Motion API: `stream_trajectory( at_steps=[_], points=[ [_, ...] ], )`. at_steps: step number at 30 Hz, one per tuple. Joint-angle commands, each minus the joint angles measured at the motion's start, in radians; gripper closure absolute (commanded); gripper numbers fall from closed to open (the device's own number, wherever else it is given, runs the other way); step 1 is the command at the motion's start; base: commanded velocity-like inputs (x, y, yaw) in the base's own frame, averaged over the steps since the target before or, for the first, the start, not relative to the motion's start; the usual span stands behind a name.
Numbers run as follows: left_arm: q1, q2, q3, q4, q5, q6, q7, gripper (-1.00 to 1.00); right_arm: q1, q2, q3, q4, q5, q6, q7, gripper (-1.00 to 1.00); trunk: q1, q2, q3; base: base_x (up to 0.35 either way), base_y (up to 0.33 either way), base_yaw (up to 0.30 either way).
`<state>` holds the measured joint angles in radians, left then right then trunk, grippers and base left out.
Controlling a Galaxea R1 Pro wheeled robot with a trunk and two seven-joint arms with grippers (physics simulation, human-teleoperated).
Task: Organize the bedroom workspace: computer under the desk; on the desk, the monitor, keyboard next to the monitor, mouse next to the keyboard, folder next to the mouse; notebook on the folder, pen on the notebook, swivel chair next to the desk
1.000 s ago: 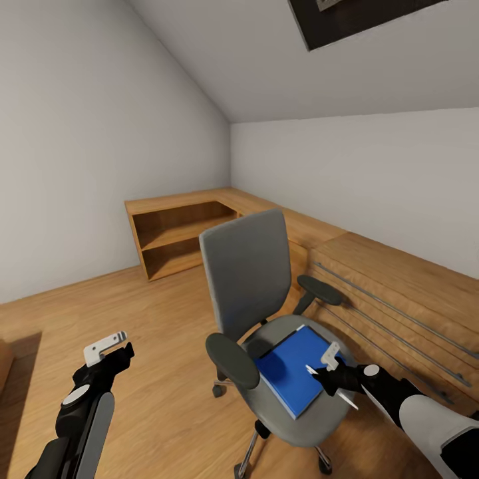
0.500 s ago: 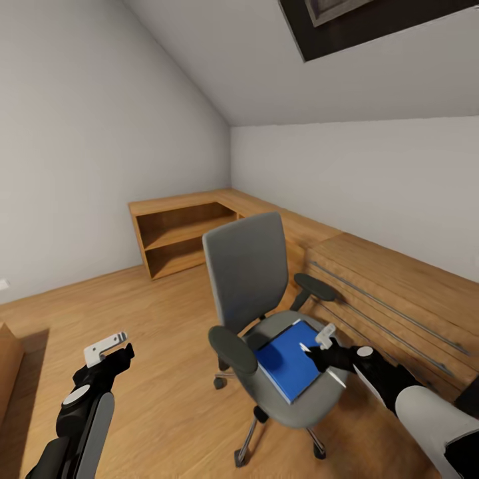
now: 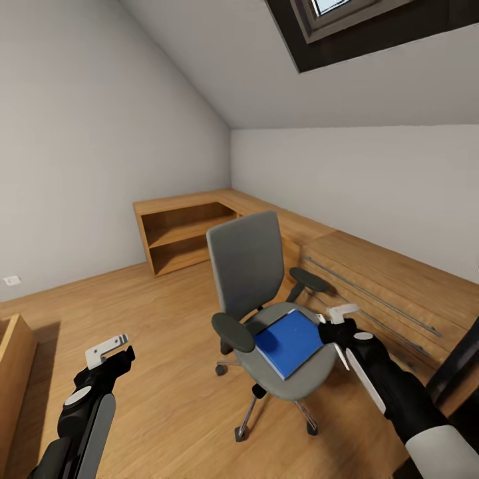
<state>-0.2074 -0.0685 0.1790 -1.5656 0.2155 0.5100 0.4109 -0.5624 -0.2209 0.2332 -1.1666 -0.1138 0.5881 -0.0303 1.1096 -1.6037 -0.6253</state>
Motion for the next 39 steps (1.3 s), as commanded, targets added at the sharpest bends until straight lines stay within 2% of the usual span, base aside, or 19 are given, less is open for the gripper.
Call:
stream_trajectory(
  at_steps=[1, 4, 5, 8, 11, 18, 24, 33, 39],
  points=[
    [-0.001, -0.001, 0.0, -0.001, 0.01, 0.003, 0.007, -1.0, 0.011, 0.003, -0.008, -0.027, -0.025, 0.02, -0.049, 1.0, -0.004, 0.007, 0.002, -0.054, 0.0, 0.0],
    [-0.001, -0.001, 0.0, -0.001, 0.01, 0.003, 0.007, -1.0, 0.034, 0.017, -0.025, -0.082, -0.069, 0.056, -0.179, 1.0, -0.016, 0.028, 0.012, -0.035, 0.0, 0.0],
    [-0.001, -0.001, 0.0, -0.001, 0.01, 0.002, 0.007, -1.0, 0.044, 0.026, -0.032, -0.109, -0.1, 0.07, -0.255, 1.0, -0.019, 0.035, 0.015, -0.018, 0.0, 0.0],
    [0.0, -0.002, 0.0, -0.003, 0.01, 0.002, 0.006, -1.0, 0.053, 0.035, -0.037, -0.144, -0.143, 0.083, -0.343, 1.0, -0.031, 0.056, 0.024, -0.012, 0.0, 0.0],
    [0.0, -0.002, 0.0, -0.006, 0.011, 0.003, 0.006, -1.0, 0.068, 0.041, -0.041, -0.197, -0.182, 0.092, -0.403, 1.0, -0.042, 0.077, 0.034, -0.006, 0.0, 0.0],
    [0.0, -0.006, -0.002, -0.011, 0.013, 0.005, 0.006, -1.0, 0.122, 0.045, -0.04, -0.285, -0.206, 0.1, -0.441, 1.0, -0.069, 0.126, 0.055, -0.001, 0.0, 0.0],
    [-0.001, -0.008, -0.003, -0.011, 0.013, 0.006, 0.006, -1.0, 0.134, 0.047, -0.041, -0.33, -0.212, 0.111, -0.446, 1.0, -0.092, 0.168, 0.074, -0.079, 0.0, 0.0],
    [0.0, -0.009, -0.004, -0.011, 0.014, 0.008, 0.006, -1.0, 0.138, 0.047, -0.044, -0.361, -0.218, 0.113, -0.448, 1.0, -0.127, 0.231, 0.102, -0.296, 0.0, 0.0],
    [0.001, -0.032, -0.005, -0.01, 0.013, 0.008, 0.006, -1.0, 0.144, 0.046, -0.047, -0.372, -0.222, 0.112, -0.45, 1.0, -0.15, 0.273, 0.121, -0.155, 0.0, -0.03]
  ],
)
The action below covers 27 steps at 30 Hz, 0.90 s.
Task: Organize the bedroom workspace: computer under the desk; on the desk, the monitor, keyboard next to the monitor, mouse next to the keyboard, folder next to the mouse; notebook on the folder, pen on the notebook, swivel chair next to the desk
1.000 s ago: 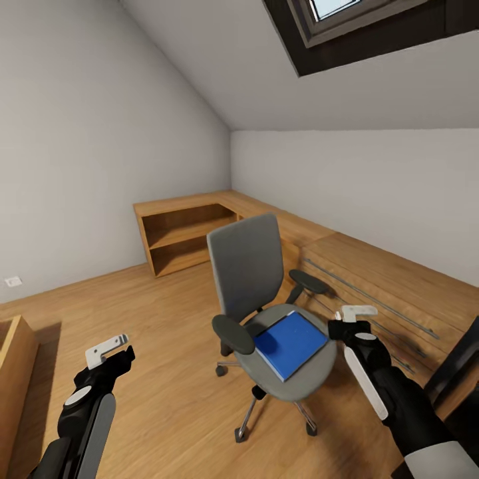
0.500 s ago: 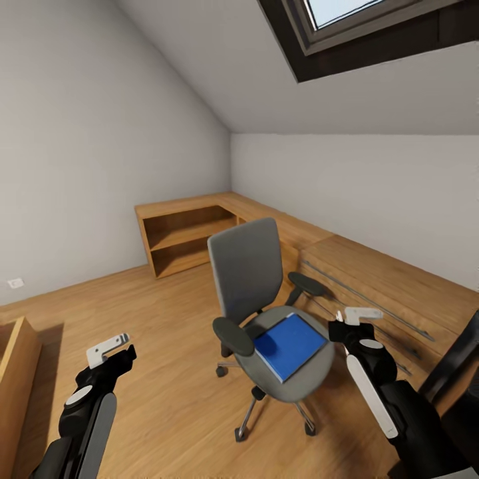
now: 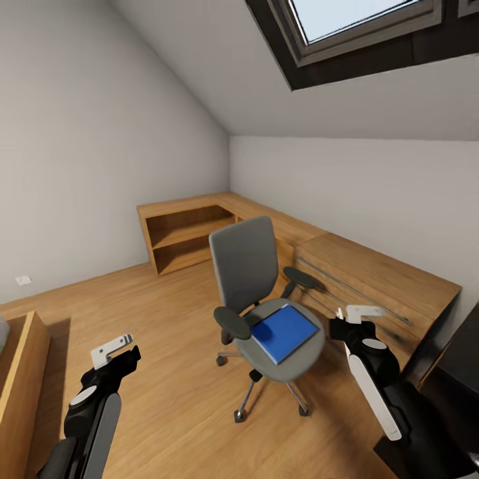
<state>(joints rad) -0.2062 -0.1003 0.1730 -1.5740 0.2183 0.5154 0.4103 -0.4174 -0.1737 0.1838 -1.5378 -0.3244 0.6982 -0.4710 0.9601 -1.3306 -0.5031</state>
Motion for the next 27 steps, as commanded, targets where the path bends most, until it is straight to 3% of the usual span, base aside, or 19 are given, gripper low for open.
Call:
stream_trajectory(
  at_steps=[1, 6, 8, 13, 24, 25, 26, 27],
  points=[
    [0.0, -0.004, 0.001, -0.001, 0.01, 0.003, 0.007, -1.0, -0.001, -0.001, 0.002, -0.002, -0.011, 0.002, -0.009, 1.0, -0.004, 0.007, 0.002, -0.056, 0.0, -0.124],
    [0.014, -0.016, -0.009, -0.002, 0.01, 0.003, 0.006, -1.0, 0.0, -0.001, 0.0, -0.004, -0.011, 0.002, -0.009, 1.0, -0.023, 0.042, 0.018, -0.026, 0.0, -0.201],
    [0.022, -0.018, -0.036, -0.003, 0.009, 0.005, 0.007, -1.0, 0.0, -0.001, -0.015, -0.006, -0.012, 0.001, -0.009, 1.0, -0.031, 0.056, 0.024, -0.007, 0.0, -0.25],
    [0.026, -0.019, -0.057, -0.002, 0.008, 0.007, 0.007, -1.0, 0.0, -0.001, -0.028, -0.008, -0.013, 0.002, -0.01, 1.0, -0.05, 0.091, 0.04, -0.002, 0.0, -0.209],
    [0.028, -0.019, -0.084, -0.001, 0.007, 0.016, 0.007, -1.0, 0.0, -0.001, -0.034, -0.008, -0.013, 0.001, -0.011, 1.0, -0.092, 0.168, 0.074, 0.0, 0.0, -0.038],
    [0.03, -0.019, -0.09, 0.0, 0.007, 0.018, 0.007, -1.0, 0.0, -0.001, -0.035, -0.008, -0.013, 0.001, -0.011, 1.0, -0.096, 0.175, 0.077, 0.0, 0.0, -0.004],
    [0.041, -0.019, -0.136, 0.002, 0.007, 0.021, 0.007, -1.0, 0.0, -0.002, -0.04, -0.008, -0.013, 0.0, -0.011, 1.0, -0.1, 0.182, 0.081, 0.0, 0.0, -0.108],
    [0.041, -0.019, -0.139, 0.002, 0.007, 0.021, 0.007, -1.0, 0.0, -0.002, -0.04, -0.008, -0.013, 0.0, -0.011, 1.0, -0.104, 0.189, 0.084, 0.0, 0.0, -0.135]
  ],
)
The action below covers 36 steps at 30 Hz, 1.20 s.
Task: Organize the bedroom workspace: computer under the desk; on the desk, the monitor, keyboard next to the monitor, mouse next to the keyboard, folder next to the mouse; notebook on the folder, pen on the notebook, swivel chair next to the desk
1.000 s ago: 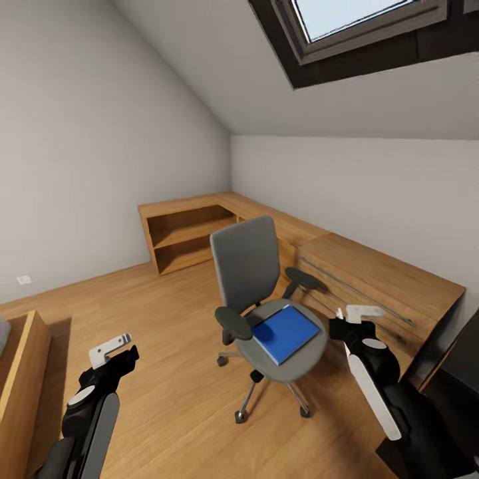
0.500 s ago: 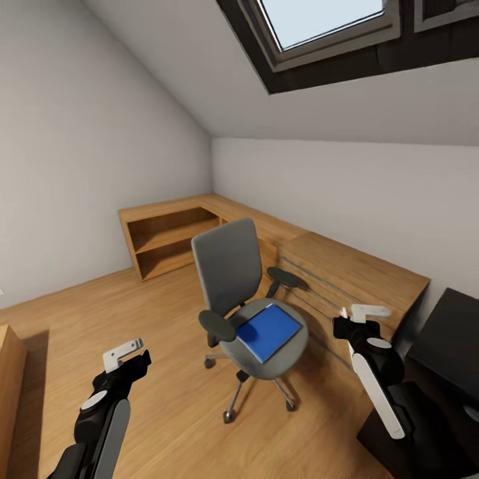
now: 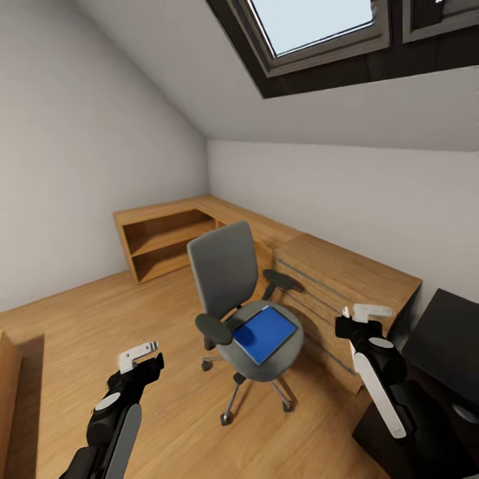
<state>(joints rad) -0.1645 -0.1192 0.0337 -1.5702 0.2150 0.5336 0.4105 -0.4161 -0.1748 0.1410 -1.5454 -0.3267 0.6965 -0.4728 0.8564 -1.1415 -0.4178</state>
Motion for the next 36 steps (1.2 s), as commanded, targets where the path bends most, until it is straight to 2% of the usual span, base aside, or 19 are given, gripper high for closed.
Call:
stream_trajectory(
  at_steps=[1, 2, 8, 11, 14, 16, 17, 21, 24, 30, 36],
  points=[
    [0.0, 0.0, -0.007, 0.0, 0.011, 0.003, 0.007, -1.0, -0.001, -0.002, 0.0, -0.001, -0.011, 0.001, -0.009, 1.0, -0.004, 0.006, 0.002, 0.0, 0.0, -0.178],
    [0.0, 0.0, -0.022, 0.004, 0.01, 0.003, 0.007, -1.0, -0.001, -0.002, -0.052, 0.0, -0.014, 0.004, -0.007, 1.0, -0.008, 0.013, 0.006, 0.0, 0.0, -0.26],
    [0.002, -0.001, -0.041, 0.005, 0.01, 0.003, 0.007, -1.0, -0.001, -0.003, -0.074, 0.001, -0.041, 0.006, -0.006, 1.0, -0.031, 0.055, 0.028, 0.0, 0.0, -0.268],
    [0.012, 0.0, -0.098, 0.024, 0.012, 0.024, 0.005, -1.0, -0.001, -0.006, -0.081, 0.002, -0.052, 0.006, -0.006, 1.0, -0.038, 0.069, 0.036, 0.0, 0.0, -0.272],
    [0.013, 0.0, -0.134, 0.036, 0.013, 0.038, 0.005, -1.0, -0.001, -0.007, -0.085, 0.002, -0.054, 0.006, -0.006, 1.0, -0.038, 0.069, 0.038, 0.0, 0.0, -0.273],
    [0.014, 0.001, -0.159, 0.043, 0.013, 0.046, 0.005, -1.0, -0.001, -0.007, -0.098, 0.003, -0.054, 0.006, -0.005, 1.0, -0.038, 0.069, 0.039, 0.0, 0.0, -0.273],
    [0.015, 0.003, -0.174, 0.047, 0.013, 0.051, 0.005, -1.0, -0.001, -0.007, -0.125, 0.004, -0.056, 0.007, -0.003, 1.0, -0.038, 0.069, 0.039, 0.0, 0.0, -0.273],
    [0.015, 0.003, -0.183, 0.049, 0.013, 0.055, 0.004, -1.0, -0.001, -0.008, -0.152, 0.006, -0.056, 0.006, -0.002, 1.0, -0.038, 0.069, 0.041, 0.001, 0.0, -0.273],
    [0.017, 0.004, -0.211, 0.05, 0.014, 0.058, 0.004, -1.0, -0.001, -0.008, -0.204, 0.007, -0.057, 0.005, 0.0, 1.0, -0.038, 0.069, 0.043, 0.122, -0.084, -0.273],
    [0.02, 0.004, -0.224, 0.05, 0.014, 0.057, 0.004, -1.0, -0.001, -0.008, -0.221, 0.012, -0.057, 0.003, 0.005, 1.0, -0.038, 0.069, 0.046, 0.224, -0.166, -0.243],
    [0.02, 0.004, -0.226, 0.05, 0.014, 0.057, 0.004, -1.0, -0.001, -0.007, -0.223, 0.014, -0.057, 0.001, 0.007, 1.0, -0.038, 0.069, 0.047, 0.29, -0.084, -0.079]
  ],
)
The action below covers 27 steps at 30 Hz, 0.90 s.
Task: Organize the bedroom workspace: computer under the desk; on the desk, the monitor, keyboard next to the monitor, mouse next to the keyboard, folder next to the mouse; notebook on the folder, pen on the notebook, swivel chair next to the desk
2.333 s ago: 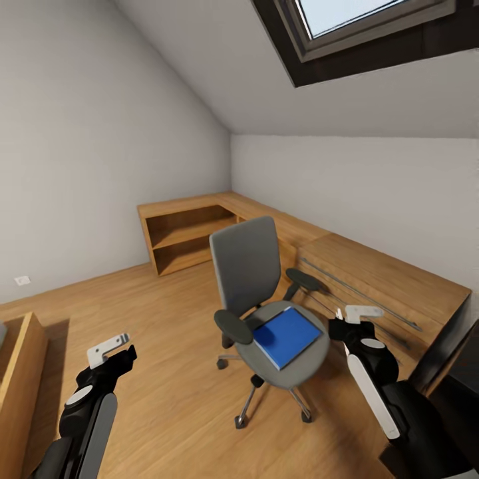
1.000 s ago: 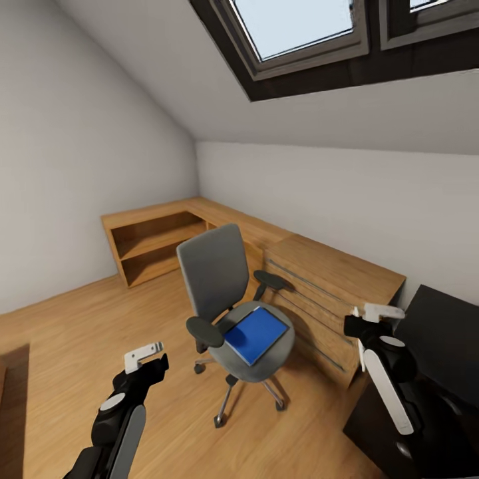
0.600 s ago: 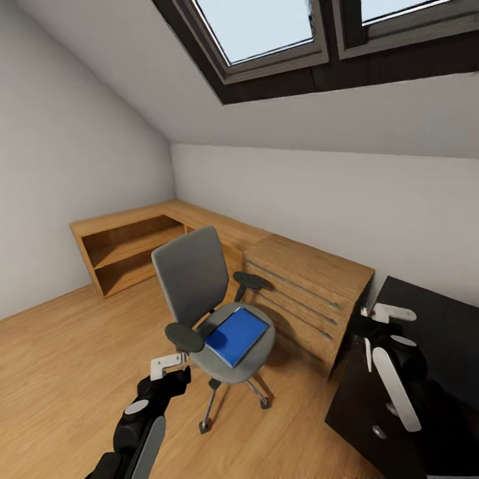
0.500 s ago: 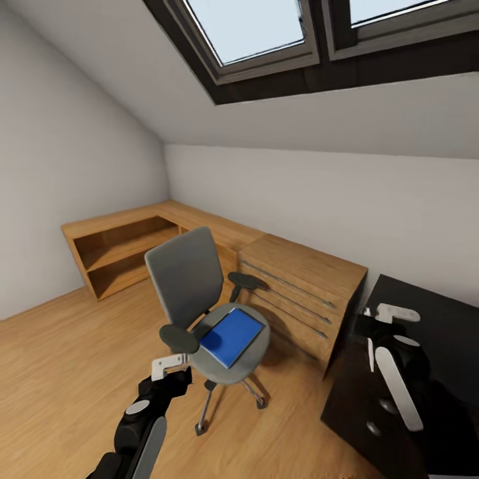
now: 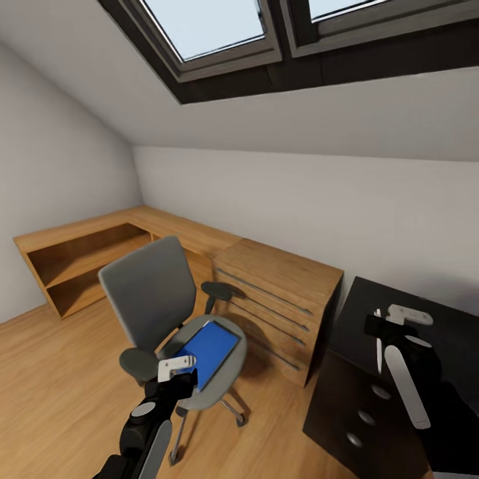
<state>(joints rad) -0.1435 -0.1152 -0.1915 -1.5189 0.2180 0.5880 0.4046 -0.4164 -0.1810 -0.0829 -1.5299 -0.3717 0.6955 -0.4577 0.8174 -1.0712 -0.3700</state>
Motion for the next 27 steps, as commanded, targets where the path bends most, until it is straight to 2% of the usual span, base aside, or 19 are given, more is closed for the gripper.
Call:
stream_trajectory(
  at_steps=[1, 7, 9, 10, 12, 13, 14, 22, 27],
  points=[
    [-0.001, 0.0, -0.001, -0.001, 0.011, 0.003, 0.01, -1.0, -0.001, 0.0, 0.001, -0.001, -0.011, 0.001, -0.007, 1.0, 0.001, -0.001, -0.001, 0.309, -0.031, -0.029],
    [-0.001, 0.001, -0.002, -0.001, 0.011, 0.003, 0.01, -1.0, -0.001, -0.001, 0.0, 0.006, -0.012, -0.003, 0.004, 1.0, 0.001, -0.001, -0.001, 0.302, -0.011, -0.01],
    [-0.001, 0.001, -0.002, -0.001, 0.011, 0.003, 0.01, -1.0, -0.001, -0.001, -0.001, 0.017, -0.013, -0.003, 0.02, 1.0, 0.001, -0.001, -0.001, 0.187, -0.002, -0.002],
    [-0.001, 0.001, -0.002, -0.001, 0.011, 0.003, 0.01, -1.0, -0.001, -0.003, -0.006, 0.028, -0.015, -0.001, 0.05, 1.0, 0.001, -0.001, -0.001, 0.107, -0.001, -0.001],
    [-0.001, 0.0, -0.002, -0.001, 0.011, 0.003, 0.01, -1.0, -0.001, -0.015, -0.064, 0.055, -0.021, 0.006, 0.172, 1.0, 0.001, -0.001, -0.001, 0.045, 0.0, 0.0],
    [-0.001, 0.0, -0.002, -0.001, 0.011, 0.003, 0.011, -1.0, -0.001, -0.023, -0.115, 0.087, -0.023, 0.022, 0.248, 1.0, 0.001, -0.001, -0.001, 0.018, 0.0, 0.0],
    [-0.001, 0.001, -0.002, -0.001, 0.009, 0.002, 0.012, -1.0, -0.003, -0.029, -0.171, 0.153, -0.023, 0.088, 0.331, 1.0, 0.001, -0.001, -0.001, 0.006, 0.0, 0.0],
    [0.007, 0.0, -0.01, -0.003, 0.008, 0.001, 0.013, -1.0, -0.014, -0.033, -0.198, 0.268, -0.019, 0.14, 0.372, 1.0, 0.001, -0.001, -0.001, 0.002, 0.0, 0.0],
    [0.029, 0.0, -0.063, -0.01, 0.006, -0.001, 0.015, -1.0, -0.034, -0.041, -0.2, 0.332, -0.011, 0.143, 0.374, 1.0, 0.001, -0.001, -0.001, 0.0, 0.0, 0.0]
  ],
)
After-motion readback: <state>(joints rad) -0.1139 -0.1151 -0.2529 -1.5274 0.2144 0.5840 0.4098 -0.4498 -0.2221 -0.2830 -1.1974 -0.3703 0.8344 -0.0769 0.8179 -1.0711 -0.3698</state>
